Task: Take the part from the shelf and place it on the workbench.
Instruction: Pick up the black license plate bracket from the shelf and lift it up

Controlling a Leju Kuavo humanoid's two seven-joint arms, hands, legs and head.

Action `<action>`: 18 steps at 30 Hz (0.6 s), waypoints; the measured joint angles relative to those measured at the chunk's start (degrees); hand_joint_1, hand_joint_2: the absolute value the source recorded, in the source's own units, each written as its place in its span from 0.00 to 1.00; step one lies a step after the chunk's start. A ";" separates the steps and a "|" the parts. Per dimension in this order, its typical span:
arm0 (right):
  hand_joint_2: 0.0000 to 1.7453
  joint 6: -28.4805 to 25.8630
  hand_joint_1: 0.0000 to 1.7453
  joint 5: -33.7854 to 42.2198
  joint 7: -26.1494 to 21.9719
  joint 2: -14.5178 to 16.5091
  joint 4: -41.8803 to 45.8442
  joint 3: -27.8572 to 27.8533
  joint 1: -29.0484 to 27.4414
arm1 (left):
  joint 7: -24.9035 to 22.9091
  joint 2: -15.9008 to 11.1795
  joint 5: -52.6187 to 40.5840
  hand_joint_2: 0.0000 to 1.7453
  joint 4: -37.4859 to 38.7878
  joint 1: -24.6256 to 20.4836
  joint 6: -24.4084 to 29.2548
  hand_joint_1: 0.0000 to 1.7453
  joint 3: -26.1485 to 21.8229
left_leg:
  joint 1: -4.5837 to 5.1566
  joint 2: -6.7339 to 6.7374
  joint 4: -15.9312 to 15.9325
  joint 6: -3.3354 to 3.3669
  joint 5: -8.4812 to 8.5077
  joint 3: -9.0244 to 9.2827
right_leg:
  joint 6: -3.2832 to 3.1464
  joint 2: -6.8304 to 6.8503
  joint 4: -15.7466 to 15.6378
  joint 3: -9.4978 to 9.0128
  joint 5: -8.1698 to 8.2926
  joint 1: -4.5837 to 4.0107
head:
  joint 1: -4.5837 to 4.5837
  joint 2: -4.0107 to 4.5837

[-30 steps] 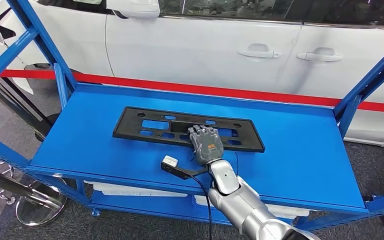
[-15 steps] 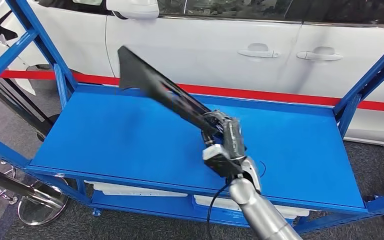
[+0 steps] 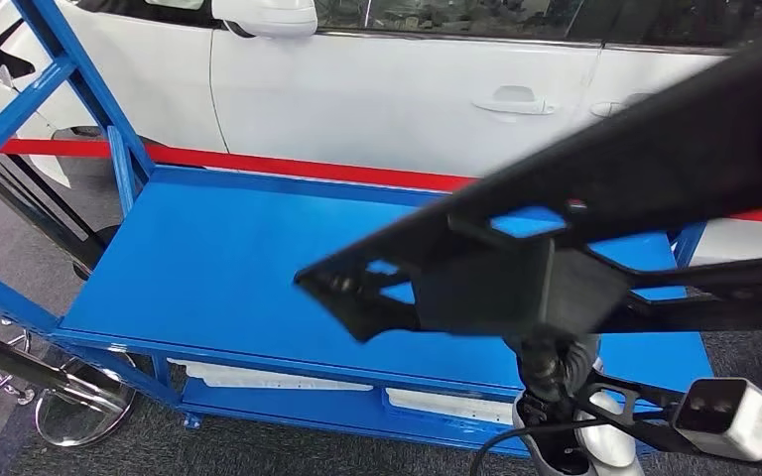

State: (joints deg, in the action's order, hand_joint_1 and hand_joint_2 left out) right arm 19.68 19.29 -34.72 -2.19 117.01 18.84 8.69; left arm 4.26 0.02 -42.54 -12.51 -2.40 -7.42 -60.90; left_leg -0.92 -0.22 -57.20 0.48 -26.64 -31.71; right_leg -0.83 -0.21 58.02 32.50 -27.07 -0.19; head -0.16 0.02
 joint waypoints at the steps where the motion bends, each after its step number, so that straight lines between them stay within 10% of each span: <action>1: 1.00 1.75 1.00 -0.36 0.23 -0.35 1.16 0.31 -0.50 | 0.00 0.03 -0.03 0.00 0.01 -0.04 0.10 0.00 -0.13 | -0.15 0.05 0.19 0.39 0.24 -0.05 | 0.29 0.01 0.64 0.16 -0.82 0.01 | -0.01 0.00; 6: 1.00 1.74 1.00 -10.25 -3.99 -3.36 3.01 1.37 -4.05 | 0.20 0.19 -0.64 0.00 0.00 -0.05 0.30 0.00 -0.80 | -0.27 0.48 0.33 1.47 1.09 -1.31 | 1.51 0.05 14.69 5.01 -9.64 0.63 | -0.02 0.00; 8: 1.00 1.83 1.00 -12.50 -4.81 -5.11 3.31 1.63 -4.89 | 0.45 0.33 -1.03 0.00 0.00 -0.01 0.24 0.00 -1.01 | -0.29 1.05 0.12 1.41 1.48 -1.83 | 1.74 0.22 13.33 3.41 -8.06 0.92 | -0.02 0.00; 12: 1.00 2.73 1.00 -14.23 -5.06 -8.14 4.06 2.53 -5.14 | 1.04 0.63 -1.99 0.00 0.01 -0.06 -0.05 0.00 -1.13 | -0.15 2.42 -0.09 0.54 2.05 -2.06 | 1.36 2.74 -0.32 -4.54 -3.24 0.64 | -0.01 0.00; 16: 1.00 2.88 1.00 -14.52 -5.12 -9.93 4.52 3.14 -5.26 | 1.28 0.79 -2.52 0.00 0.01 -0.28 -0.17 0.00 -1.13 | -0.16 3.39 -0.35 -1.01 1.95 -2.39 | 0.04 1.54 -1.64 -3.79 -1.86 0.44 | 0.02 0.00; 18: 1.00 2.77 1.00 -14.46 -5.07 -10.33 4.60 3.39 -5.29 | 1.51 0.89 -2.79 0.00 0.01 -0.33 -0.22 0.00 -1.13 | -0.27 2.05 -4.06 -1.34 -1.99 -3.69 | -0.90 0.85 -1.86 -2.82 -0.75 0.65 | 0.03 0.00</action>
State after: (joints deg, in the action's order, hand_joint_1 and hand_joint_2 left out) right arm 22.45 4.84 -39.79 -12.52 121.60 22.23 3.40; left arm 5.77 0.91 -45.33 -12.50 -2.73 -7.63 -62.03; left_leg -1.19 1.84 -61.26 -0.86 -28.64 -35.39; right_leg -1.74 0.64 56.16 29.68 -27.83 0.46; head -0.13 0.02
